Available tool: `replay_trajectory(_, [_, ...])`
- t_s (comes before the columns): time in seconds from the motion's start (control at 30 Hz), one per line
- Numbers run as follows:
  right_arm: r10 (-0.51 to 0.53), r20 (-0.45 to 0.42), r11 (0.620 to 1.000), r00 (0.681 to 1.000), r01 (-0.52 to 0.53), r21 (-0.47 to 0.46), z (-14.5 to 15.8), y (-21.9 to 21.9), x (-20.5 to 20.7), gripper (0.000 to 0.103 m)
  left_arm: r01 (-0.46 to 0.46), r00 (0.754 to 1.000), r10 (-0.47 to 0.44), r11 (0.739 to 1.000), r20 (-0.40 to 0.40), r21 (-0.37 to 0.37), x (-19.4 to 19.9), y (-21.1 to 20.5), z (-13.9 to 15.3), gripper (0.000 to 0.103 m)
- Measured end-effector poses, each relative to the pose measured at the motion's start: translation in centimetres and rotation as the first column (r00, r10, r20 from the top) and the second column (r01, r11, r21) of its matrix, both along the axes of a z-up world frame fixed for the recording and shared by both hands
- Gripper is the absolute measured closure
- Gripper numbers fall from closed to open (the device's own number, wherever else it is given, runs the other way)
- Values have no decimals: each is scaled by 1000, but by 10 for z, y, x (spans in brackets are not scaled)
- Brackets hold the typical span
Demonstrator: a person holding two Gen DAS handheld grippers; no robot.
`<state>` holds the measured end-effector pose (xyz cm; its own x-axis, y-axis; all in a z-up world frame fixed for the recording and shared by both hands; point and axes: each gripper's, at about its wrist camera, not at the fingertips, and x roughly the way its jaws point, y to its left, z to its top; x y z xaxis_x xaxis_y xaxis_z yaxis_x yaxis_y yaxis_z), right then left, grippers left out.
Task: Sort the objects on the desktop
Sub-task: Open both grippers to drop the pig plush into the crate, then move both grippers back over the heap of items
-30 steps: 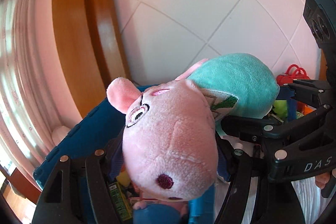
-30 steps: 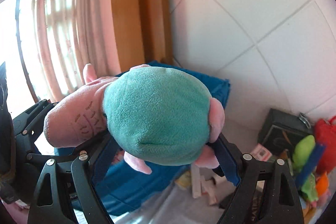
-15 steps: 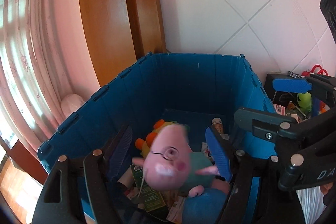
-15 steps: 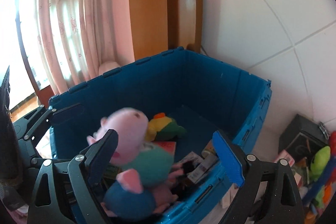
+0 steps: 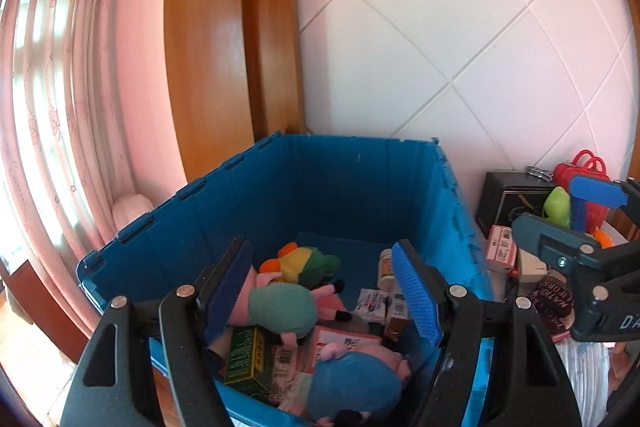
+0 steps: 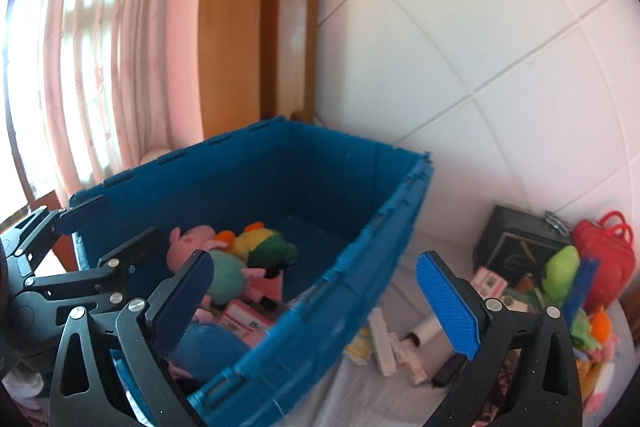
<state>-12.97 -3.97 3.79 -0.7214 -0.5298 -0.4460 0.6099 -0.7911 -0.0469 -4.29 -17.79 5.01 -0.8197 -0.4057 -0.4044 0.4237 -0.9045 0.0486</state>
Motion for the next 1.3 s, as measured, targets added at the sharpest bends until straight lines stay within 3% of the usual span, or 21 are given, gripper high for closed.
replay_trajectory(0.27, [-220, -38, 974, 975, 217, -68, 0, 118, 26, 0, 162, 983, -162, 987, -87, -2, 4, 73, 18, 31])
replay_trajectory(0.47, [-410, 32, 911, 911, 411, -38, -31, 224, 19, 0, 299, 953, -297, 954, -56, 28, -21, 141, 5, 31])
replay_trajectory(0.63, [-513, 172, 856, 841, 517, 27, -79, 306, -3, 0, 371, 922, -380, 923, 81, 107, -68, 193, -43, 31])
replay_trajectory(0.8, [-552, 277, 829, 786, 552, 88, -128, 361, -20, 0, 336, 909, -364, 928, 202, 161, -98, 229, -102, 31])
replay_trajectory(1.1, [-499, 437, 860, 748, 488, 146, -205, 404, -52, 0, 258, 851, -333, 939, 406, 228, -138, 273, -214, 31])
replay_trajectory(1.3, [-450, 461, 890, 764, 424, 166, -224, 405, -80, 7, 222, 820, -318, 943, 476, 247, -161, 289, -251, 31])
